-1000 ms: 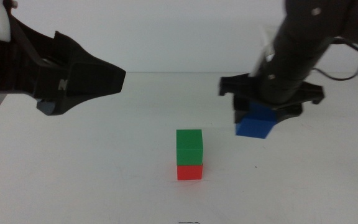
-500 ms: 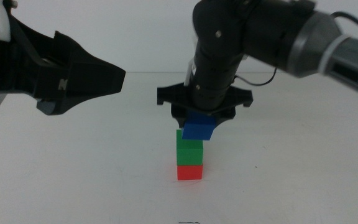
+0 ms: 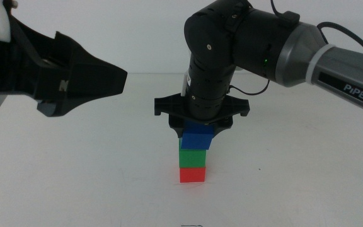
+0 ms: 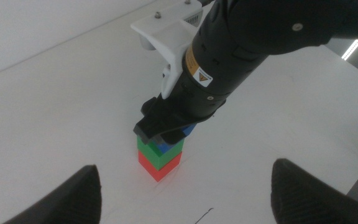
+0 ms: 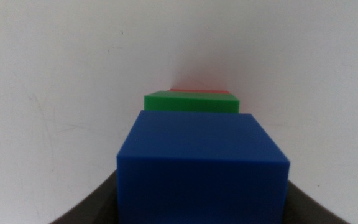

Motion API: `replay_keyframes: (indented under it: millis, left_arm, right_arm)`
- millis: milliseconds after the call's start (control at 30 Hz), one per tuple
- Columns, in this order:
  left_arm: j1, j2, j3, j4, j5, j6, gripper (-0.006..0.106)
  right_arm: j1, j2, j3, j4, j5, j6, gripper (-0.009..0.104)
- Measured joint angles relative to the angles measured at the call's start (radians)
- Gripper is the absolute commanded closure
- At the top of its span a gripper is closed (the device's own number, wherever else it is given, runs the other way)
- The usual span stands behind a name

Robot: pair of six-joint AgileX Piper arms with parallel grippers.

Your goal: Stack red cubes first, then green, then blue cubes in a specific spot.

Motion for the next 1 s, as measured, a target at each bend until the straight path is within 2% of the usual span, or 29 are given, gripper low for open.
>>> replay_keyframes:
  millis: [467,600,700,733,767,1000]
  left_arm:
    - [0.0,0.0,0.0,0.0,0.0,0.0,0.007]
    - [0.0,0.0,0.0,0.0,0.0,0.0,0.007]
    - [0.0,0.0,0.0,0.0,0.0,0.0,0.007]
    - [0.0,0.0,0.0,0.0,0.0,0.0,0.007]
    - [0.0,0.0,0.0,0.0,0.0,0.0,0.007]
    - [0.0,0.0,0.0,0.0,0.0,0.0,0.007]
  right_arm:
    - [0.003,0.022,-0.012,-0.015,0.0,0.001,0.095]
    - [0.004,0.031,-0.013,-0.018,0.0,0.001,0.092]
    - [0.005,0.034,-0.015,-0.02,0.0,0.001,0.086]
    - [0.005,0.034,-0.015,-0.023,0.0,0.001,0.074]
    - [0.005,0.034,-0.015,-0.023,-0.001,0.001,0.052]
    - [0.005,0.042,-0.015,-0.022,-0.027,-0.007,0.028]
